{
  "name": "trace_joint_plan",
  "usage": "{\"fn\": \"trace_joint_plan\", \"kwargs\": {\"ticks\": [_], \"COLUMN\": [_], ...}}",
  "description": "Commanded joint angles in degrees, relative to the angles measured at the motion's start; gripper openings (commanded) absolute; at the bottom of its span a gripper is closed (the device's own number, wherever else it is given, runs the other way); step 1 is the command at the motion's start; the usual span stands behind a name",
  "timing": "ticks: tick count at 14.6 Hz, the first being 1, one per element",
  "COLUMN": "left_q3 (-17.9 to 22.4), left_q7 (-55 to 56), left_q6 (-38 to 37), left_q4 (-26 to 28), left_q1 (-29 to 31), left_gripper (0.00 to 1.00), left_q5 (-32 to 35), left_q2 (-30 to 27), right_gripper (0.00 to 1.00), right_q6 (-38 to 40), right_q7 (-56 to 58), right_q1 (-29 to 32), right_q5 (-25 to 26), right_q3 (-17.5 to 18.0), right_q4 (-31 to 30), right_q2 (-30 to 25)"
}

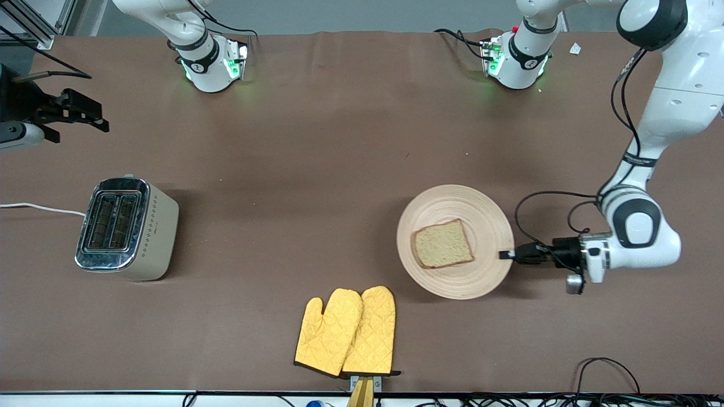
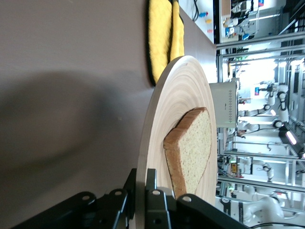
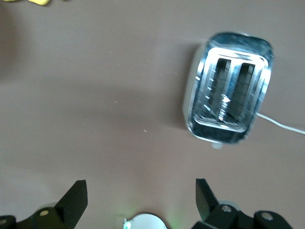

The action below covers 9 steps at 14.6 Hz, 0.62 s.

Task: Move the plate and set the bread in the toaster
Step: 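Push the plate toward the table middle with the left gripper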

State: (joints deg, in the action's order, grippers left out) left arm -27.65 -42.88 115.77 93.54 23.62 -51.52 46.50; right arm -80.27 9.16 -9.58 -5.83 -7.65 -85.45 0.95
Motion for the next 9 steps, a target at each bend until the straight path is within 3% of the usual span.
{"fn": "trace_joint_plan", "kwargs": {"ticks": [1, 3, 5, 9], "left_q3": [-3.45, -5.74, -7.33, -7.86], "left_q7": [-2.81, -4.66, -5.46, -6.68], "left_q6": [4.10, 7.78, 14.10, 19.04], "left_q4": [9.11, 11.13, 13.15, 13.86], "left_q1": [1.08, 0.64, -1.19, -6.02], "left_gripper": [0.01, 0.01, 0.01, 0.01], "left_q5": [-0.77, -0.77, -1.47, -7.44], "left_q2": [-5.80, -5.46, -5.02, -3.08], "right_gripper": [1.00, 1.00, 1.00, 1.00], "right_q6": [-4.09, -6.47, -10.93, -25.61], "right_q7": [-4.22, -8.17, -10.82, -21.86], "right_q1": [-6.22, -7.65, -7.65, -15.80], "right_q5": [-1.29, -2.69, -8.39, -8.42], "right_q3": [-0.09, 0.00, -0.09, -0.18], "right_q4": [-0.51, -0.60, -2.34, -8.51], "right_q2": [3.52, 6.68, 9.06, 13.44]}}
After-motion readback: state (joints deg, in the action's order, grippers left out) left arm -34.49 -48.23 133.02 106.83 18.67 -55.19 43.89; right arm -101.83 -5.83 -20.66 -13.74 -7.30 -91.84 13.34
